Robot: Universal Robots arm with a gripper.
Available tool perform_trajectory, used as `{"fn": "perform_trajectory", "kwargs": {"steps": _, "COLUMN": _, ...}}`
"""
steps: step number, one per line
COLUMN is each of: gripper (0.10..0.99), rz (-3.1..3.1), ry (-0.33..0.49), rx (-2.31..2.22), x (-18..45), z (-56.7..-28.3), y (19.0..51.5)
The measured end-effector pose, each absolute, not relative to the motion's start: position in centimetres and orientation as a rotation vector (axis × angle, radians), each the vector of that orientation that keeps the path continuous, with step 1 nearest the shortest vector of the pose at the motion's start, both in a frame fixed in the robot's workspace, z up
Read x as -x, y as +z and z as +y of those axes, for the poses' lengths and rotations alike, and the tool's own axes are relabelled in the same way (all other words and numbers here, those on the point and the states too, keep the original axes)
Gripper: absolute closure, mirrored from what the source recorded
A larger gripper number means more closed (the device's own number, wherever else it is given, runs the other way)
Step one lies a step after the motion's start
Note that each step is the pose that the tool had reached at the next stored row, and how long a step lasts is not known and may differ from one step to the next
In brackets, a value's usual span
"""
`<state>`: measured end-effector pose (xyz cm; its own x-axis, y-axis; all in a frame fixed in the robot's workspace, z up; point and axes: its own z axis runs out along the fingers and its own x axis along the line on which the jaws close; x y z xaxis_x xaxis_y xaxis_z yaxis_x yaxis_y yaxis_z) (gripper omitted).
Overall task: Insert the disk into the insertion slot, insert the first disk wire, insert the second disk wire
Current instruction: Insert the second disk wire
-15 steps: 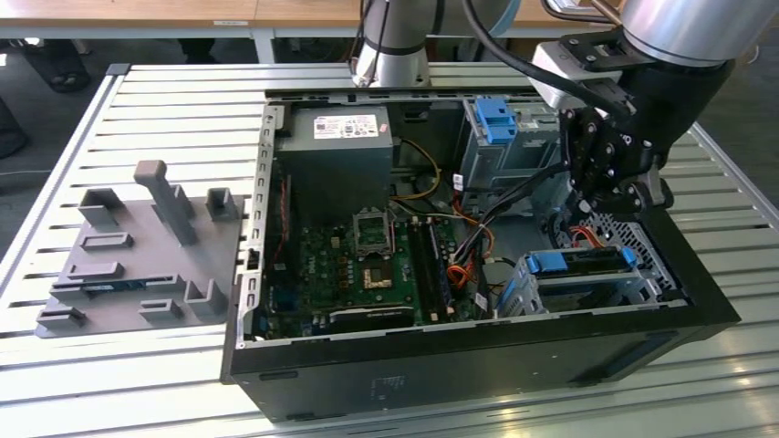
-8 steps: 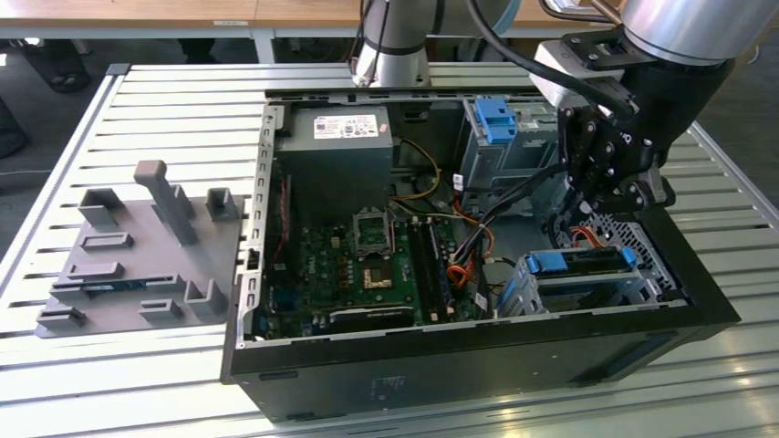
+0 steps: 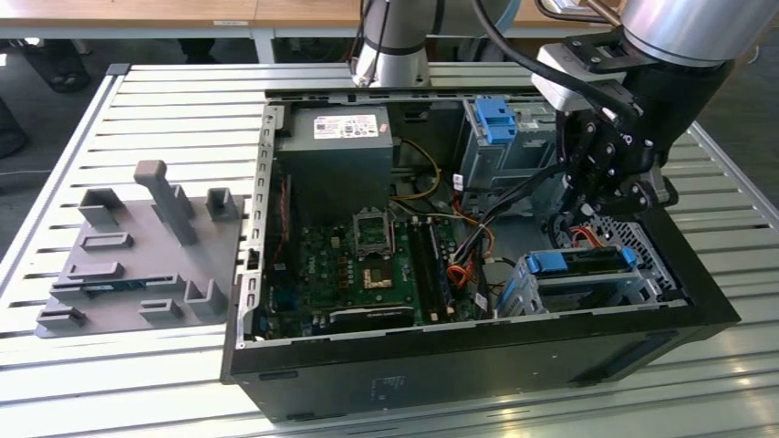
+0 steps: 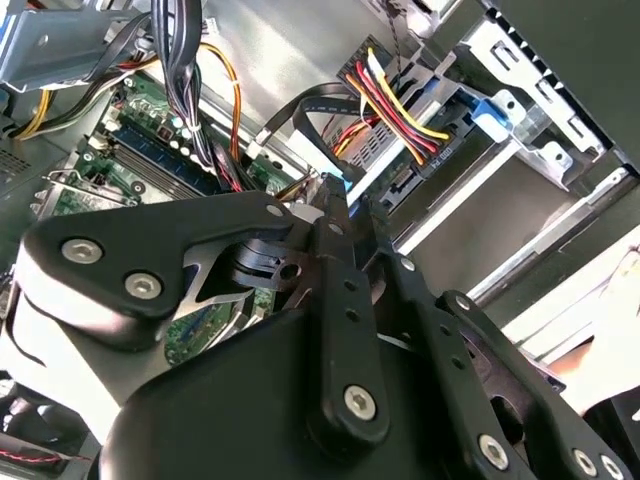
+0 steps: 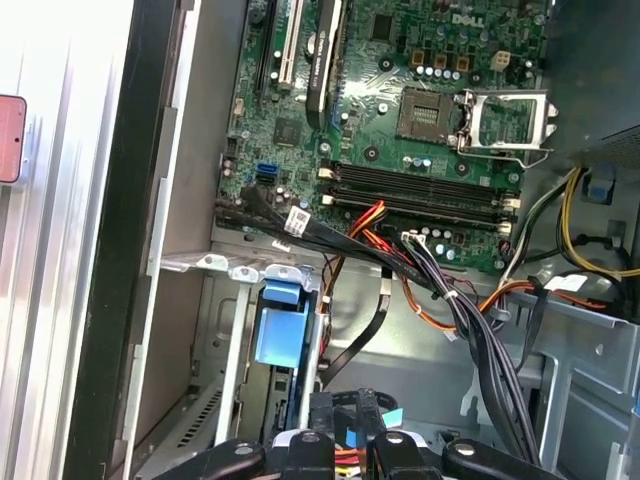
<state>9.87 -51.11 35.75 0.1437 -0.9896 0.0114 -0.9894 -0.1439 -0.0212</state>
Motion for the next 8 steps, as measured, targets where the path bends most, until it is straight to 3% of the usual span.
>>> {"fn": "perform_trajectory", "kwargs": {"steps": 8, "gripper": 0.851, "rz": 2.050, "ry": -0.035, "rx": 2.369, "x": -9.87, "z": -51.04, "y": 35.31}}
